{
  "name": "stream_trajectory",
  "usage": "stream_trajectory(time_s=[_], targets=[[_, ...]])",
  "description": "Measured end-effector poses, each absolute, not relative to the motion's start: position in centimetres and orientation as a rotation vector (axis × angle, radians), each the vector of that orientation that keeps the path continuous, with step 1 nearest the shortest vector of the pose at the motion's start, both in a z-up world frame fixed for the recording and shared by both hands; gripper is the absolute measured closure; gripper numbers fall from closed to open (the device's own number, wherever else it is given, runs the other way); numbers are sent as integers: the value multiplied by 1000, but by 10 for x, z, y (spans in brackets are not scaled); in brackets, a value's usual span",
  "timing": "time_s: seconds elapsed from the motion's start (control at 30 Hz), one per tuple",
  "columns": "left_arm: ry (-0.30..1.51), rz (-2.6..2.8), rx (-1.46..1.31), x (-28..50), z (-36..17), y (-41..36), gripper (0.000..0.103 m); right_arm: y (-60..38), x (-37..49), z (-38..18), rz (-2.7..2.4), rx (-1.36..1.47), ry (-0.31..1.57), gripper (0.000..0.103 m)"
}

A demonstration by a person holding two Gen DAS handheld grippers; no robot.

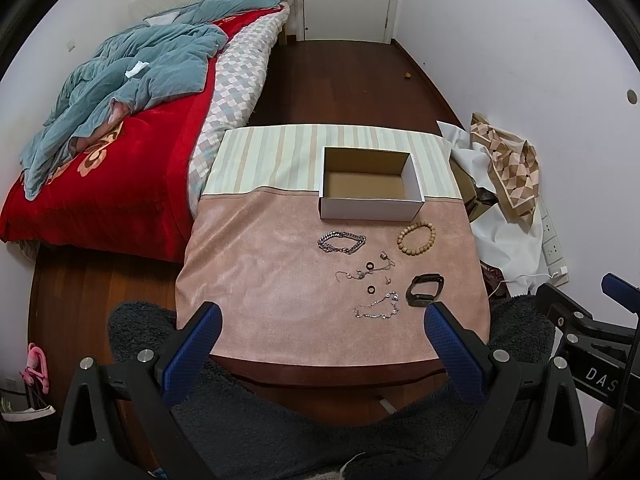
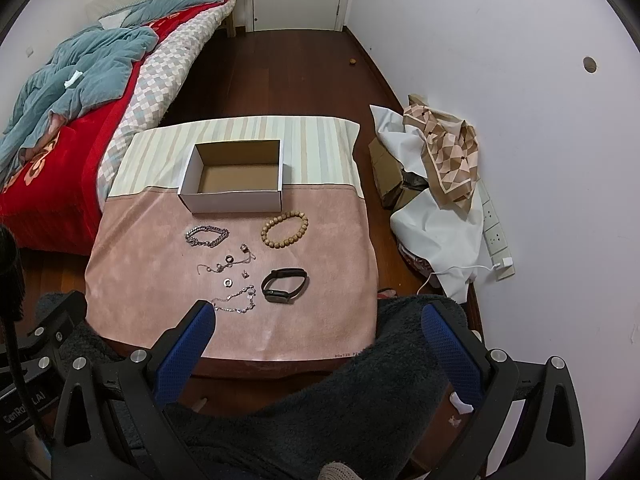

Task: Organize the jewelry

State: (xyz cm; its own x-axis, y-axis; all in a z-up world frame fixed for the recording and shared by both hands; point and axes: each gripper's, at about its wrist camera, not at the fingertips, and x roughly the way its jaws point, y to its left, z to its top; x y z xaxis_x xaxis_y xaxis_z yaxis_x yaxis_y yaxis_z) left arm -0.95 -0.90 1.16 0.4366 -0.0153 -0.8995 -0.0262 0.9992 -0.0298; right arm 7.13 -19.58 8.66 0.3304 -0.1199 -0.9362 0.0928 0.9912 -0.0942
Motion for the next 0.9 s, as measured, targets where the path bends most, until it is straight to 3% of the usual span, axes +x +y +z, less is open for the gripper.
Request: stream_trajectory(time_s=[0.53, 0.83, 0.9], targets=[[1096, 43, -19, 11, 8, -11, 0, -215, 92, 71, -174, 30, 1230, 0], [1107, 168, 98, 74, -59, -4, 0, -246, 146, -55, -235, 122, 1416, 0], [1142, 186, 128, 86, -84, -4, 0, -251, 154, -92, -243, 157, 1475, 6]])
